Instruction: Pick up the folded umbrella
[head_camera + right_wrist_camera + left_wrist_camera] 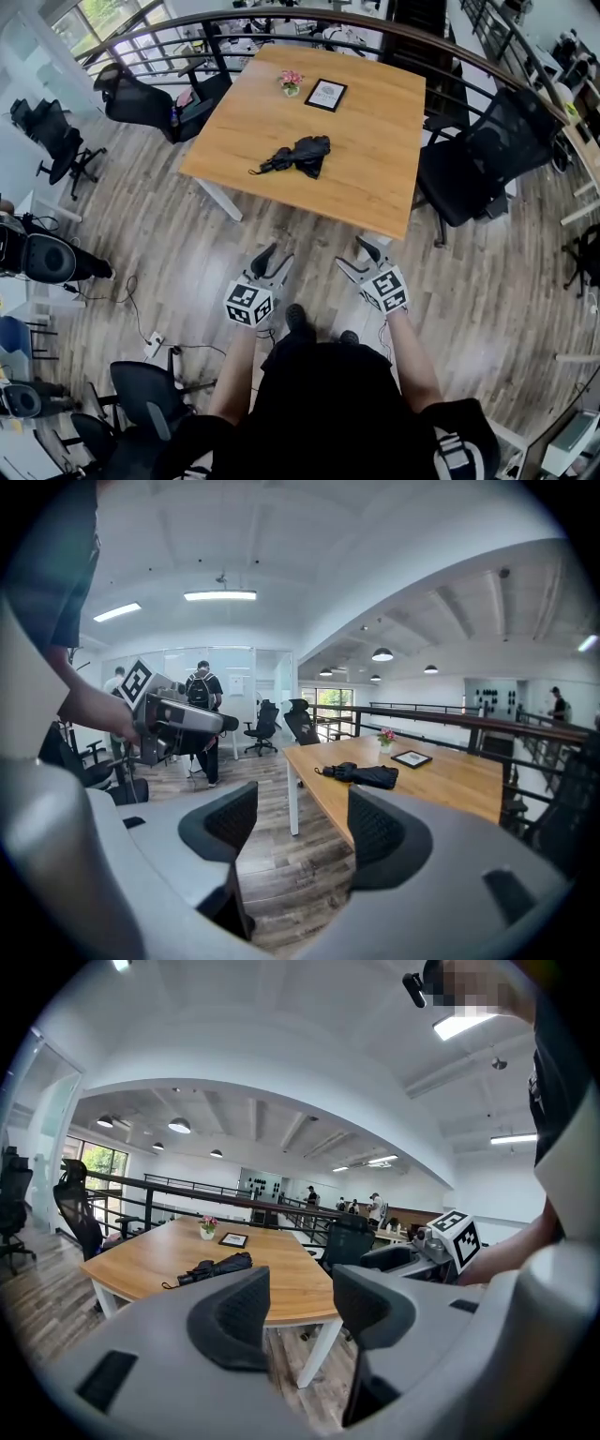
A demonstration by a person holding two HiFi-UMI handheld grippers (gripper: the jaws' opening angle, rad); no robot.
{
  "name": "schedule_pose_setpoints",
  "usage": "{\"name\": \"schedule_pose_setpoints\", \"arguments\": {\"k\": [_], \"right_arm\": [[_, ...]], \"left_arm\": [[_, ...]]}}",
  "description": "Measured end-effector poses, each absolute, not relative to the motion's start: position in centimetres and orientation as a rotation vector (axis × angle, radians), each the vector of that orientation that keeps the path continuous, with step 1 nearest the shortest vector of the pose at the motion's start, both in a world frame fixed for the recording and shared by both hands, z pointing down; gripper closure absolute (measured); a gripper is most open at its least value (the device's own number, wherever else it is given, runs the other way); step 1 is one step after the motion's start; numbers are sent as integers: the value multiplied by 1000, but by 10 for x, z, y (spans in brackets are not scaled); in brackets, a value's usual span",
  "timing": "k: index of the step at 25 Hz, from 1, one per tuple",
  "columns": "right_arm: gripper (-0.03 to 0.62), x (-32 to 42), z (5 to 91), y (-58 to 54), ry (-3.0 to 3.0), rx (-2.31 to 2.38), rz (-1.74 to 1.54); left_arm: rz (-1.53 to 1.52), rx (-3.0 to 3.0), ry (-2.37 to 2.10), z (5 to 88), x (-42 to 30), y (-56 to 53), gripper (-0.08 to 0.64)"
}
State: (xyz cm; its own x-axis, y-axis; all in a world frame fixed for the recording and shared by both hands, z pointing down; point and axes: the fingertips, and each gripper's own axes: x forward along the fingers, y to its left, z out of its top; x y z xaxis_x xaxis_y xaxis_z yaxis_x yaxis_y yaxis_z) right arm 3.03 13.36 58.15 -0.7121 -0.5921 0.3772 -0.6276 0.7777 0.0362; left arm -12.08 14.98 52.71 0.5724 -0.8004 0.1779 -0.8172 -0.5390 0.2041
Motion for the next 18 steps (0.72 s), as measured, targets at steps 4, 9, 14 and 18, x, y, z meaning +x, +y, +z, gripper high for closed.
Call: {"name": "schedule_pose_setpoints", "arguments": {"k": [4, 9, 14, 18], "right_arm": [[278, 11, 584, 121, -2589, 943, 135], [282, -2, 587, 104, -2570, 972, 147], [290, -12, 591, 90, -2542, 1016, 157], [290, -19, 593, 80, -2523, 1055, 169]], "left_arm": [[101, 2558, -1313, 529, -136, 133, 345], [84, 2568, -1280, 530, -152, 114, 345], [87, 2582, -1241, 532, -166, 97, 344], [100, 2603, -1193, 534, -173, 87, 342]]}}
